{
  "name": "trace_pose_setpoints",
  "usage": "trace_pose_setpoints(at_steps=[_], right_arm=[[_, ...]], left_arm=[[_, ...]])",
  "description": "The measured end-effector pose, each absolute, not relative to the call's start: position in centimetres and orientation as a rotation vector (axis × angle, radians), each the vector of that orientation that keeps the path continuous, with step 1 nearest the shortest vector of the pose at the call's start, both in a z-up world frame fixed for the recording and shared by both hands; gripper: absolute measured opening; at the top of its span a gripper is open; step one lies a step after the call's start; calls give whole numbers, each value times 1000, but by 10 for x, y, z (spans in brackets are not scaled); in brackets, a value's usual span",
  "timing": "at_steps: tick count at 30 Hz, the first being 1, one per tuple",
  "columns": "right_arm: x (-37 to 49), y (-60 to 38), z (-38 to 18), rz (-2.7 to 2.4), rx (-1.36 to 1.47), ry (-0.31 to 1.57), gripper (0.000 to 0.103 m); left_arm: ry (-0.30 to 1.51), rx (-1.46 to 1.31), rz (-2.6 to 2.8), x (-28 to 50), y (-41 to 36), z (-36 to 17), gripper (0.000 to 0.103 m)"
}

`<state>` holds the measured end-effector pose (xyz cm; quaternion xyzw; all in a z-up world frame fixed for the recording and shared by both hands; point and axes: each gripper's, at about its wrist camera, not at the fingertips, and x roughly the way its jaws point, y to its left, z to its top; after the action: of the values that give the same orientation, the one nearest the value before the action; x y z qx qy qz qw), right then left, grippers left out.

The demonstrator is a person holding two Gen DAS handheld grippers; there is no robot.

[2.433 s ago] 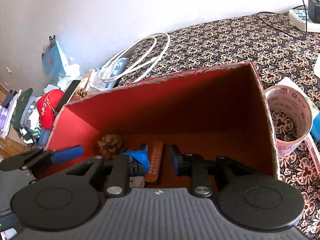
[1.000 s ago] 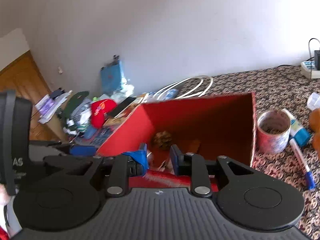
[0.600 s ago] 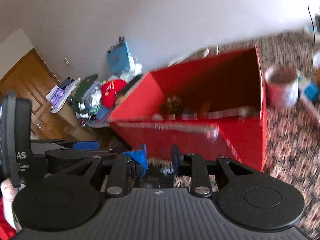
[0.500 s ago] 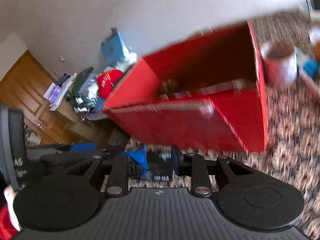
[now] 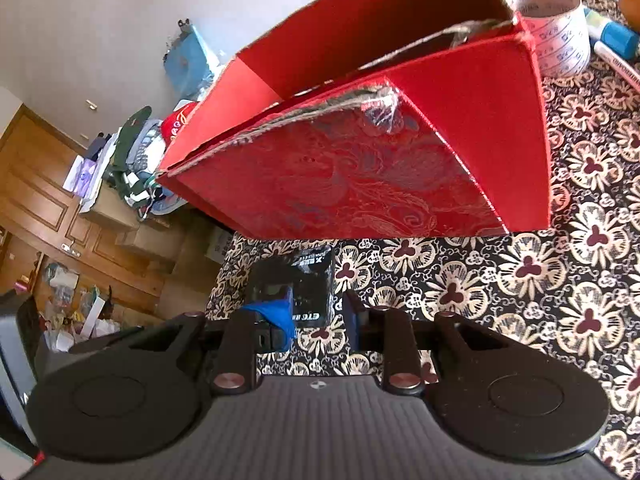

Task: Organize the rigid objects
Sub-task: 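Move the right gripper out of the red box to the black card case, then close the right gripper on the black card case and lift it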

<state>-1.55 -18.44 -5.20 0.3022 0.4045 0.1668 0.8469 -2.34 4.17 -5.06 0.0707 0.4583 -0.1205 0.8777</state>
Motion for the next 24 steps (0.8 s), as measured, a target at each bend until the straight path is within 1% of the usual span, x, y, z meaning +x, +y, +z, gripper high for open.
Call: trace_pose_setpoints(at_steps=[6, 10, 14, 16, 19, 24], right_arm=[[-2, -185, -58, 336, 661, 879, 10], [8, -181, -63, 334, 675, 901, 10], [17, -174, -68, 339, 669, 920, 10], [21, -171, -71, 336, 673, 932, 12], [26, -166, -77, 337, 677, 960, 14], [27, -167, -80, 343, 686, 939, 14]], left_arm=[[952, 130, -354, -10, 37, -60, 74], [947, 115, -419, 3, 36, -64, 91], [951, 115, -483, 13, 32, -67, 91], [963, 120, -507, 18, 30, -70, 91], [984, 120, -529, 23, 27, -75, 92], [980, 139, -543, 30, 27, -79, 93]])
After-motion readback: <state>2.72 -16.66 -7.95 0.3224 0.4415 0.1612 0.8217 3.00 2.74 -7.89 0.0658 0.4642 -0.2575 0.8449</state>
